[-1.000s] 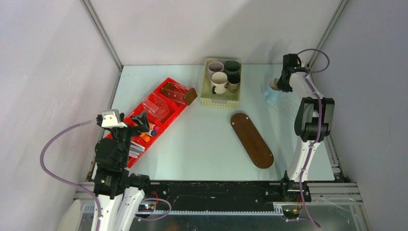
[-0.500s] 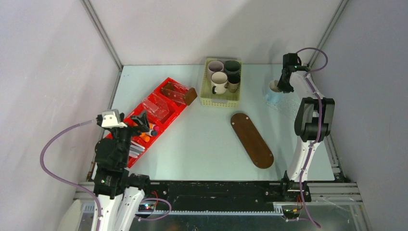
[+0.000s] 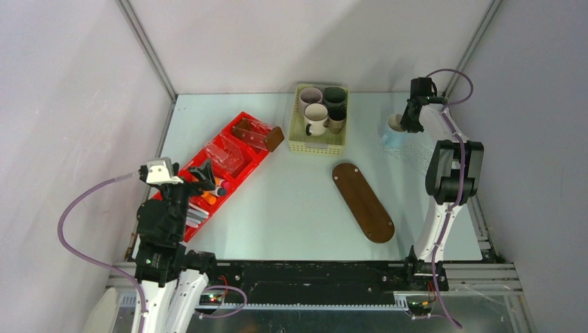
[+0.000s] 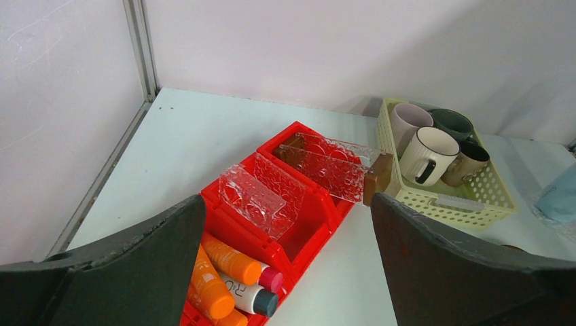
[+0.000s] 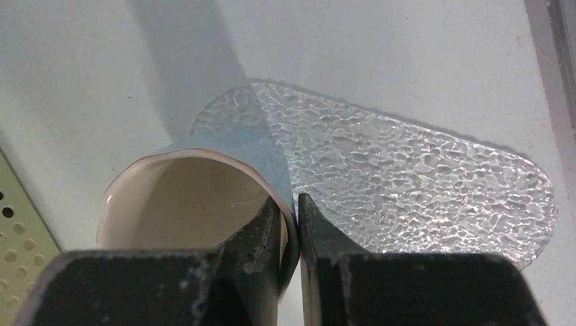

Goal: Prepare toiletry sets of a toothbrush and toothpaste on the tray
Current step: Adjust the cup on the tray.

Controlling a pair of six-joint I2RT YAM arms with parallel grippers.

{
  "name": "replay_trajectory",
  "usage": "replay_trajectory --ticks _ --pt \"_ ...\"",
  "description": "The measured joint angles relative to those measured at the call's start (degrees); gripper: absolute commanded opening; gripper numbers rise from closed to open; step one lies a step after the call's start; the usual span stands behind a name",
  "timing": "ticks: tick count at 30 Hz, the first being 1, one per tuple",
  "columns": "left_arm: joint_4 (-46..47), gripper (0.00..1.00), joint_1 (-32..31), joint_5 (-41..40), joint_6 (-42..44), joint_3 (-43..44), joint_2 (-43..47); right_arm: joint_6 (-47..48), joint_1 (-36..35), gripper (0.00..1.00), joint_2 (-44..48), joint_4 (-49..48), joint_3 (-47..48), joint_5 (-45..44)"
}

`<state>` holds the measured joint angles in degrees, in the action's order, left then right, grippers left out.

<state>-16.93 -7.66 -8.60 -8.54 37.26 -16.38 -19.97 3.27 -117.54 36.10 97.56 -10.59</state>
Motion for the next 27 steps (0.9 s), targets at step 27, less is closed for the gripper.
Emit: replay_trajectory --ticks 27 --pt "0.0 0.98 0.0 0.02 0.0 0.0 0.0 8.66 0.24 0.16 0.02 -2.12 -0.28 3.26"
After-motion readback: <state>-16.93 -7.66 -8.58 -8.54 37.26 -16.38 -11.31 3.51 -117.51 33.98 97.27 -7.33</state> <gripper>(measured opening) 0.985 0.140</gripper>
